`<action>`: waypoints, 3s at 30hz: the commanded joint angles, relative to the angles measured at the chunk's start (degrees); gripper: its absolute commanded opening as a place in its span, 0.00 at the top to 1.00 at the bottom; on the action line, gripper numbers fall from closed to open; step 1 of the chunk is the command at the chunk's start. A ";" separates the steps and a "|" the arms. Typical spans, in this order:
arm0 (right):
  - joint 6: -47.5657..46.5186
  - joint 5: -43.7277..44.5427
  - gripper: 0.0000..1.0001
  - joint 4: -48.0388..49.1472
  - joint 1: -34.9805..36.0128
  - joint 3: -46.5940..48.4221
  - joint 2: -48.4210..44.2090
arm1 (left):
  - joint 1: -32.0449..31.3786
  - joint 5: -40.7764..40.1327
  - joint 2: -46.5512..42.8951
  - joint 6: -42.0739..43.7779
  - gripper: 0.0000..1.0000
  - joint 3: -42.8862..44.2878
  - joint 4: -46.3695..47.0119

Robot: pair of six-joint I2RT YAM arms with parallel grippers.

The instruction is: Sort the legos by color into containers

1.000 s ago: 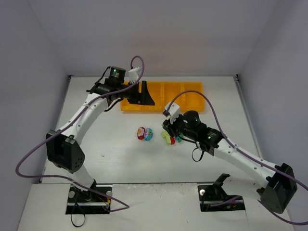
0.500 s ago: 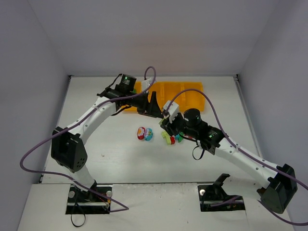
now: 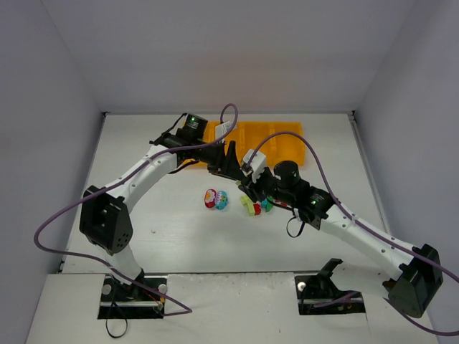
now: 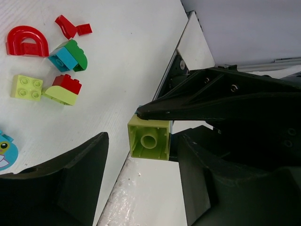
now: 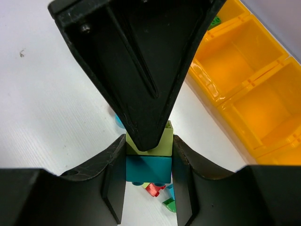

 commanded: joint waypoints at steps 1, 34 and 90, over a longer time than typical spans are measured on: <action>-0.41 -1.00 0.94 4.02 -0.22 3.06 0.17 | -0.54 3.18 -0.26 1.24 0.47 2.17 1.17; -0.32 -0.04 0.28 3.59 -0.22 1.21 0.35 | 0.07 7.22 -0.79 -0.96 1.00 2.08 5.30; -0.50 3.83 0.53 4.46 -0.40 0.59 2.28 | 2.09 5.37 -0.88 3.00 1.00 3.13 -0.59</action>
